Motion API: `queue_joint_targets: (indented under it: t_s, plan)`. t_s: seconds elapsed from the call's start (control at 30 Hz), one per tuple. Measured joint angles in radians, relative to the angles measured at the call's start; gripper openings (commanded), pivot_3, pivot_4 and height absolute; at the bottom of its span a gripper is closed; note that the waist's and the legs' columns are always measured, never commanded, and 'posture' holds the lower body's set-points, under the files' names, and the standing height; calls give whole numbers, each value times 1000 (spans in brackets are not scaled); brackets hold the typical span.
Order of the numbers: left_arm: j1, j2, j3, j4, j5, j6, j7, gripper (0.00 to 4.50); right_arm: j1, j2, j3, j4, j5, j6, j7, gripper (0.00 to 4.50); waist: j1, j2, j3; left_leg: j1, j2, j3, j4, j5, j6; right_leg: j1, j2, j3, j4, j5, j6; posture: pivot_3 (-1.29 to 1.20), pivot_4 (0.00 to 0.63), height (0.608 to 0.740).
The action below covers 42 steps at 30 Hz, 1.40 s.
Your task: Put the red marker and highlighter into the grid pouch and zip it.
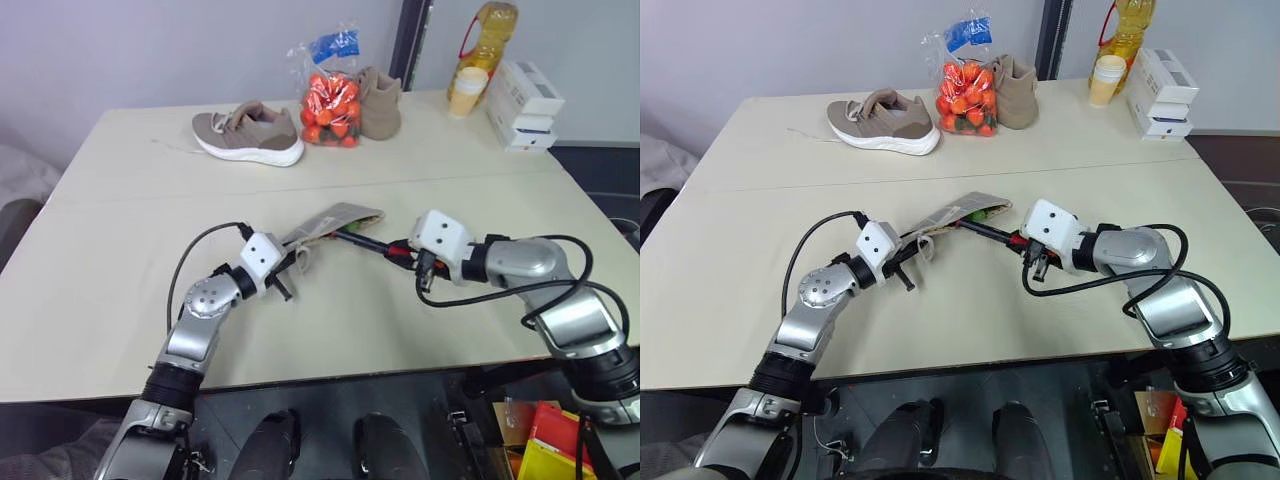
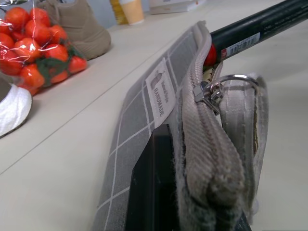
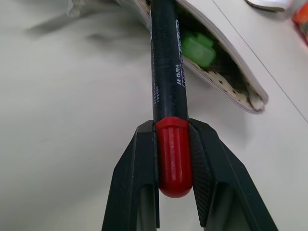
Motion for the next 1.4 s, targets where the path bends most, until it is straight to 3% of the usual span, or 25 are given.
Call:
queue_joint_targets:
  t_s: [0.53,0.6,0.63,0.8,0.83,1.23,1.4]
  plan:
    - [10,49,-77,-94,6,19,-114,0,-149,-23,189,59,-254,-72,39,324,-2,0,0,0,0,0,0,0,0,-1,0,0,0,0,0,0,150,740]
    - [10,50,-77,-99,6,30,-115,0,-162,1,192,65,-266,-77,42,1388,-4,0,0,0,0,0,0,0,0,-1,0,0,0,0,0,0,150,740]
    - [10,50,-77,-101,6,33,-115,0,-169,15,192,65,-266,-77,47,1637,-3,0,0,0,0,0,0,0,0,-1,0,0,0,0,0,0,150,740]
    - [9,47,-77,-101,5,36,-115,0,-181,44,179,43,-262,-68,59,4341,0,0,0,0,0,0,0,0,0,-1,0,0,0,0,0,0,150,740]
    - [9,45,-77,-101,4,36,-116,0,-181,44,173,43,-262,-67,59,4464,1,0,0,0,0,0,0,0,0,0,0,0,0,0,0,0,150,740]
    - [-8,-26,-22,-96,-56,92,-61,0,-70,2,-110,-37,-63,100,70,4464,2,0,0,-1,0,0,0,0,0,0,0,0,0,0,0,0,150,740]
    - [-65,-111,23,-62,-108,147,11,0,-20,19,-133,-54,-7,138,38,4464,0,0,0,-1,0,0,0,0,0,0,0,0,0,0,0,0,150,740]
